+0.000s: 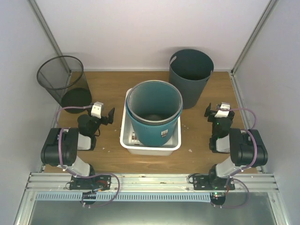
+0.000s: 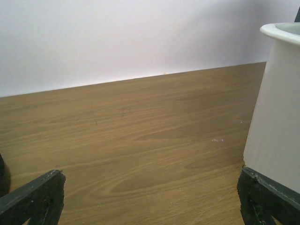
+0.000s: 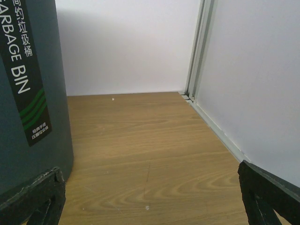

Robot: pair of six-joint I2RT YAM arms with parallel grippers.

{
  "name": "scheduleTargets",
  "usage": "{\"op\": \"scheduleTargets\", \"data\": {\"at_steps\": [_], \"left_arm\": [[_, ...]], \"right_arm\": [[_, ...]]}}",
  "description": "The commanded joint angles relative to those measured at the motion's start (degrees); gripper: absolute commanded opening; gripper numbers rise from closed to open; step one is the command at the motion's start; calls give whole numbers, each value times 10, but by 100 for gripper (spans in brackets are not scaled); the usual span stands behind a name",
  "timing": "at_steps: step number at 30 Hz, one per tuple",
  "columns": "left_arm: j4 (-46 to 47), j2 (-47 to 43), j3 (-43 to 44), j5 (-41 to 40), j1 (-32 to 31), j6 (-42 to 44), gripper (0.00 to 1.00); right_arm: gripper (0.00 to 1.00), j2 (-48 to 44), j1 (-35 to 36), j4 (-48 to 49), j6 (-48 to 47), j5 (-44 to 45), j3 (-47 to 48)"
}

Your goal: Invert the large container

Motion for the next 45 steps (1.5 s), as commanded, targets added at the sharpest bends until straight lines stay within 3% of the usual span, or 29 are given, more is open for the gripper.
{"op": "scheduleTargets", "data": {"at_steps": [1, 17, 23, 27, 32, 37, 42, 45], "left_arm": [[39, 2, 4, -8, -3, 9, 99], [40, 1, 4, -8, -3, 9, 99], [40, 1, 4, -8, -3, 9, 99], [40, 1, 3, -7, -3, 9, 99], [40, 1, 3, -8, -3, 9, 99], [41, 1, 3, -8, -3, 9, 99], [40, 1, 3, -6, -3, 10, 99], [40, 1, 3, -6, -3, 10, 99]], "right_arm": [[100, 8, 0, 29, 5, 13, 6], [100, -28, 8, -7, -1, 28, 11], [100, -153, 13, -311, -1, 70, 156], [100, -165, 11, -544, 24, 67, 308], [100, -126, -2, -771, 83, -50, 488], [96, -41, -33, -924, 145, -235, 645], [91, 21, -91, -943, 220, -460, 696], [90, 33, -96, -936, 236, -511, 701]]}}
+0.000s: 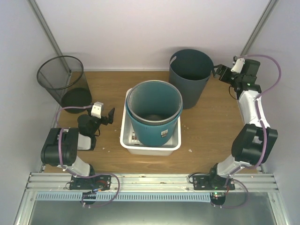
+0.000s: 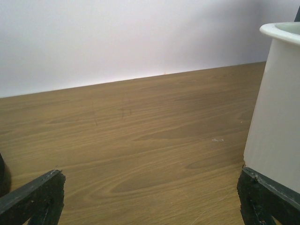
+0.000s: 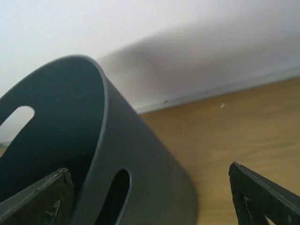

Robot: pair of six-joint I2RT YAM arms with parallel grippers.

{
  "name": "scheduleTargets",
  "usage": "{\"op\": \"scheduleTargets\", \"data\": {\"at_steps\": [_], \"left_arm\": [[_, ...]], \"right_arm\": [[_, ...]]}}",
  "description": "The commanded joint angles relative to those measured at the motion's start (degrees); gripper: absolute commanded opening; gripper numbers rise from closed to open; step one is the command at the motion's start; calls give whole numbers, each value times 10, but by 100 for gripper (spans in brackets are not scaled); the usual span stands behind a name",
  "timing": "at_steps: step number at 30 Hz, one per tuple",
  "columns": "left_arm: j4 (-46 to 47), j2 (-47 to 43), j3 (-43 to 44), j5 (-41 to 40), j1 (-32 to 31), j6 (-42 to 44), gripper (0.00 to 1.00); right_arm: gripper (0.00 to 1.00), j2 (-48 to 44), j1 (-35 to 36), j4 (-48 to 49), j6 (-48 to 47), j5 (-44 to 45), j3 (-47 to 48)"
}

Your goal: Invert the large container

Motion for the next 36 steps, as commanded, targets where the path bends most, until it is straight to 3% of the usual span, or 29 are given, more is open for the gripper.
{"op": "scheduleTargets", "data": {"at_steps": [1, 6, 8, 12, 21, 31, 36], "left_arm": [[40, 1, 3, -6, -3, 8, 99], [40, 0, 3, -4, -3, 9, 99], [31, -9, 6, 37, 1, 19, 99], [-182, -90, 104, 67, 4, 32, 99], [-365, -253, 240, 106, 8, 48, 99], [-499, -328, 309, 148, 8, 59, 99], [-504, -366, 299, 153, 8, 65, 99]], "right_arm": [[90, 23, -15, -54, 56, -170, 18], [87, 41, -17, -25, 81, -268, 15], [86, 39, -16, -22, 89, -276, 19], [87, 42, -15, -47, 77, -303, 36], [86, 36, -16, -1, 122, -362, -4], [82, 64, -8, 224, 302, -450, -68], [80, 77, -6, 464, 509, -467, -112]]}}
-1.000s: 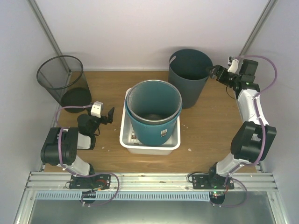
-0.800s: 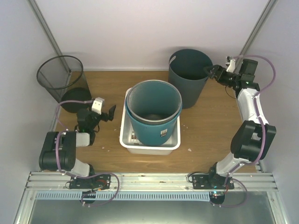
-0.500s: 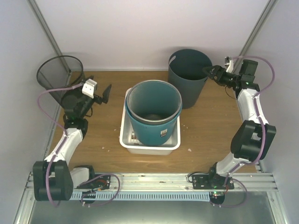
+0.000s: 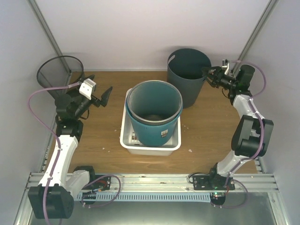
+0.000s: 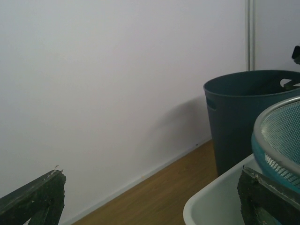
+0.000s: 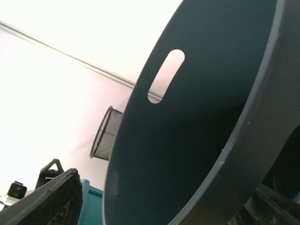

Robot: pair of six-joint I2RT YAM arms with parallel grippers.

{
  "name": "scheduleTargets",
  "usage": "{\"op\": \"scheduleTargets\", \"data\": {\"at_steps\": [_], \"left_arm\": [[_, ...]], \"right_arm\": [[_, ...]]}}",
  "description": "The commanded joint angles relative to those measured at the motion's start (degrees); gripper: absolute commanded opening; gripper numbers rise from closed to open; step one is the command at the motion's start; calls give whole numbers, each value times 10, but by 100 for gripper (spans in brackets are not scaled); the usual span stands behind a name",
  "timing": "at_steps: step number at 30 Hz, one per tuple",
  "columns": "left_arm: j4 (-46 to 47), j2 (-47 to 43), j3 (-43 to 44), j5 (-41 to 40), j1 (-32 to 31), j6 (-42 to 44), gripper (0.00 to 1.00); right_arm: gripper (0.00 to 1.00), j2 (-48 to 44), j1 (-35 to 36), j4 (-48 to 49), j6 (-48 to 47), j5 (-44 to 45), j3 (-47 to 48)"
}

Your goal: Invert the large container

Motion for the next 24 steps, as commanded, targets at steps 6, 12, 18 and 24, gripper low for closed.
{"op": "scheduleTargets", "data": {"at_steps": [6, 12, 18, 24], "left_arm": [[-35, -38, 7, 14, 2, 28, 99], [-38, -41, 1, 11, 2, 34, 99], [-39, -45, -7, 9, 2, 33, 99], [-39, -49, -12, 3, 2, 43, 99]], "right_arm": [[82, 40, 17, 238, 273, -3, 4], [81, 56, 37, 199, 295, 34, 54], [72, 84, 54, 204, 325, 45, 87], [67, 107, 60, 208, 341, 45, 90]]}}
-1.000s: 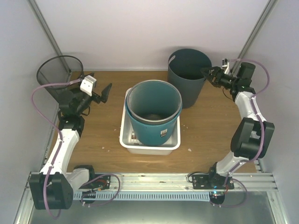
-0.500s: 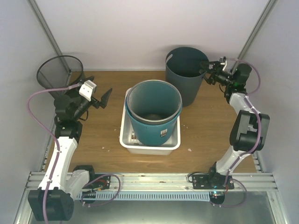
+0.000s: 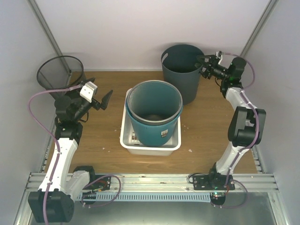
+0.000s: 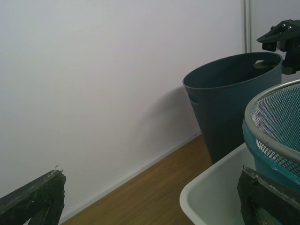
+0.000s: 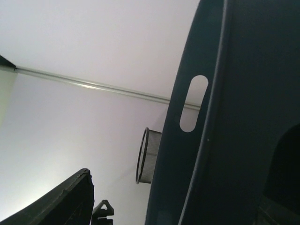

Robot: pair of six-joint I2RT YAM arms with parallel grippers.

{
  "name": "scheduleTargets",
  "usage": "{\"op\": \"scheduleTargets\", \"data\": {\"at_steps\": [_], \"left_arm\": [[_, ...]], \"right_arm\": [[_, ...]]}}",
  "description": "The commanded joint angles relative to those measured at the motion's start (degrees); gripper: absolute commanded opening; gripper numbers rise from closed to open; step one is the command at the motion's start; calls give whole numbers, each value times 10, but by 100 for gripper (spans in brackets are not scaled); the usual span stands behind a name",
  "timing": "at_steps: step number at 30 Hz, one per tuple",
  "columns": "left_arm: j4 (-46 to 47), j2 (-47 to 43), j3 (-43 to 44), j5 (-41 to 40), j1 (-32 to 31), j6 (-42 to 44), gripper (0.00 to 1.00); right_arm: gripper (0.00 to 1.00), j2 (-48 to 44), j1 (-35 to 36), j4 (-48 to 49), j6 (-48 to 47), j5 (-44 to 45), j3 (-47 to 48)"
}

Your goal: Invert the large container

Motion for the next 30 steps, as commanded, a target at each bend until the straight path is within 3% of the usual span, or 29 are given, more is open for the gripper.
{"op": "scheduleTargets", "data": {"at_steps": [1, 6, 12, 17, 24, 30], "left_arm": [[12, -11, -8, -5, 2, 14, 99], [11, -11, -10, -8, 2, 12, 99], [14, -15, -21, -7, 2, 12, 99], [14, -13, -26, -9, 2, 11, 99], [9, -16, -30, -15, 2, 20, 99], [8, -20, -38, -18, 2, 26, 99]], "right_arm": [[67, 18, 7, 17, 24, 5, 9], [81, 28, 11, 4, 27, 7, 6], [74, 40, 18, 62, 67, 6, 1], [80, 62, 29, 112, 115, 14, 2], [55, 94, 38, 242, 199, 25, -15], [51, 97, 38, 252, 202, 26, -22]]}}
